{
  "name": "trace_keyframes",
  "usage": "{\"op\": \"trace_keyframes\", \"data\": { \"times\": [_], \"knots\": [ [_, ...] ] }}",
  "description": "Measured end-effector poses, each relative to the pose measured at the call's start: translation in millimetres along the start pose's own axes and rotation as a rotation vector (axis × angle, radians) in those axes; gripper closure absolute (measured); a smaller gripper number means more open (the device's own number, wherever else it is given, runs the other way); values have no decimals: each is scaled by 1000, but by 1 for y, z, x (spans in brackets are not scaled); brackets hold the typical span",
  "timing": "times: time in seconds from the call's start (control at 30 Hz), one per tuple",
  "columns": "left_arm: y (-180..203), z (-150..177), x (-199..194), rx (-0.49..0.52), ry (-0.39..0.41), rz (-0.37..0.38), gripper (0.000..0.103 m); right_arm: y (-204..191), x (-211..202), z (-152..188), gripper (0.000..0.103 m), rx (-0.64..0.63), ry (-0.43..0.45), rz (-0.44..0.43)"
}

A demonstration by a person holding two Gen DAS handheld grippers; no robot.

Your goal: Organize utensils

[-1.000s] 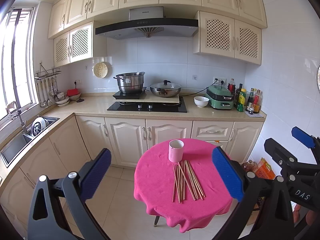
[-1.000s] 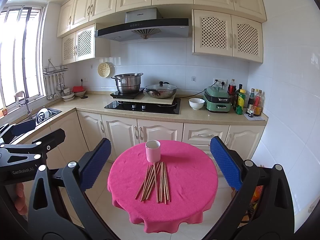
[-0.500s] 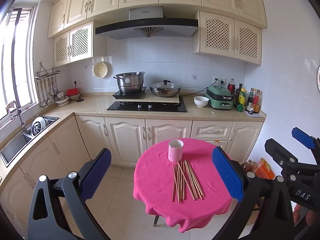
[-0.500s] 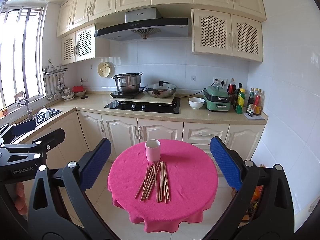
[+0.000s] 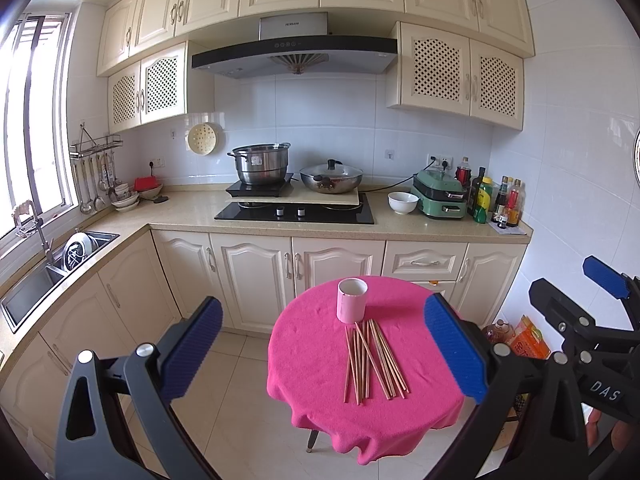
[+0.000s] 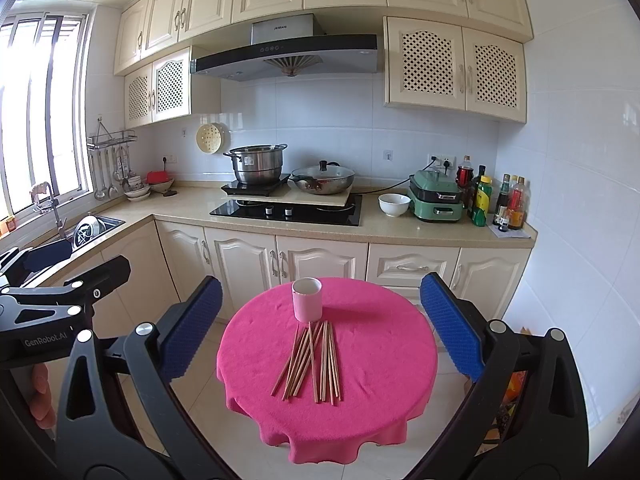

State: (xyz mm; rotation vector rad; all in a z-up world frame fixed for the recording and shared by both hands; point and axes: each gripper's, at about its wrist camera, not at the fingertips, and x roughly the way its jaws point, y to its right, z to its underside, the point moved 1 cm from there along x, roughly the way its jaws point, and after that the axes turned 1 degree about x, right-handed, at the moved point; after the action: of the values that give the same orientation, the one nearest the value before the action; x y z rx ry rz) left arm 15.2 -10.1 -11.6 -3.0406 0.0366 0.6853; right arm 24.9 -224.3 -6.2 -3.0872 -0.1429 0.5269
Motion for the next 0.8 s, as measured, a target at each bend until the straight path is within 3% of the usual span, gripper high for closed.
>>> {"op": "trace_keyframes", "data": {
  "times": [0.8],
  "knots": [
    [-4,0,4,5,-13,4,4,-5,5,5,6,1,-21,-11]
  ]
}}
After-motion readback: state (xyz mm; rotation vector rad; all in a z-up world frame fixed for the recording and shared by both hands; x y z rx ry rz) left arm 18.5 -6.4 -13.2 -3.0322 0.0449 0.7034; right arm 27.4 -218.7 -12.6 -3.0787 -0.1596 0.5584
